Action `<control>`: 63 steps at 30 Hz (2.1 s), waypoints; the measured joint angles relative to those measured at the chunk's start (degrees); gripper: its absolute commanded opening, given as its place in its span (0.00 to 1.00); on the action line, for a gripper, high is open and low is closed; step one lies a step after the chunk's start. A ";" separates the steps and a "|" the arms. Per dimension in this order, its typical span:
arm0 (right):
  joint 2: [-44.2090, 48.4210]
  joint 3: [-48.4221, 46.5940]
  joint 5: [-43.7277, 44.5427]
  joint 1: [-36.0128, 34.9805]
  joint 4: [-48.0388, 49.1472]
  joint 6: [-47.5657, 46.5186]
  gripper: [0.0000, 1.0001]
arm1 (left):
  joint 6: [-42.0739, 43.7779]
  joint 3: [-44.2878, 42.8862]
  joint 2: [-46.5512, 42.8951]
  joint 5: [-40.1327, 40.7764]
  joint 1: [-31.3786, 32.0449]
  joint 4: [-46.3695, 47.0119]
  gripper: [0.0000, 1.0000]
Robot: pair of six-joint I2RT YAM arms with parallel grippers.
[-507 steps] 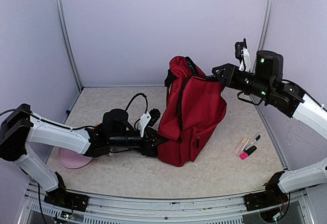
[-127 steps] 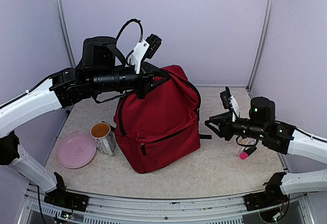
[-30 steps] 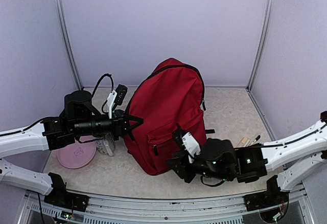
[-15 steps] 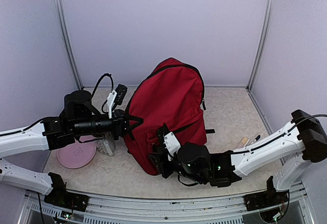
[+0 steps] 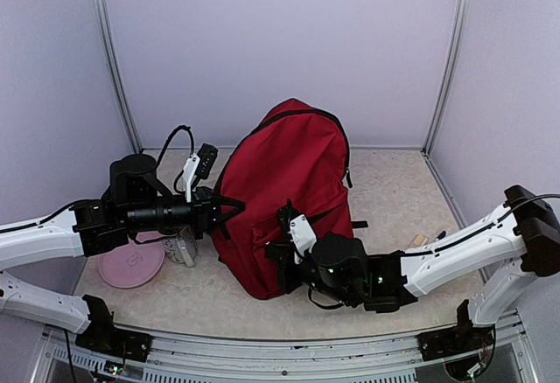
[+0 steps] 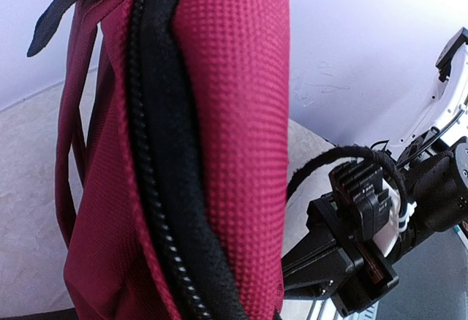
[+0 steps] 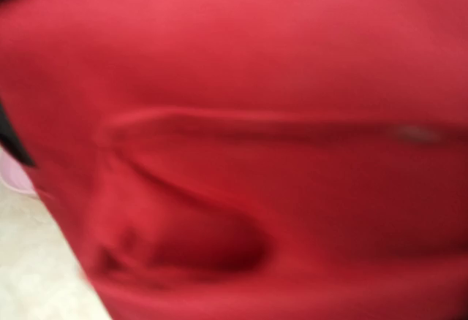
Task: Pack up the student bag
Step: Unzip the lower front pocket of the student bag, then adjust the pen at the center of the board.
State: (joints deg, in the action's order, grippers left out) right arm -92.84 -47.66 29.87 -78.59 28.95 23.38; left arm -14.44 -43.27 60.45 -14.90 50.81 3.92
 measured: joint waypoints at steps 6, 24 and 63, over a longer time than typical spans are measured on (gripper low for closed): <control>11.39 7.13 1.11 2.89 -5.84 3.04 0.00 | 0.37 0.00 0.00 -0.20 0.00 0.00 0.00; 37.51 16.63 -21.68 34.73 -25.31 3.63 0.00 | 0.98 0.00 1.11 -1.27 0.07 1.18 0.00; 14.97 12.72 -14.14 57.13 -47.82 18.43 0.39 | 1.53 0.00 0.28 -1.25 0.00 0.28 0.00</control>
State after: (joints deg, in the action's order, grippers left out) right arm -77.87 -34.94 15.73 -21.45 -18.87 41.80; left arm -12.91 -43.27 60.73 -16.14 50.81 4.21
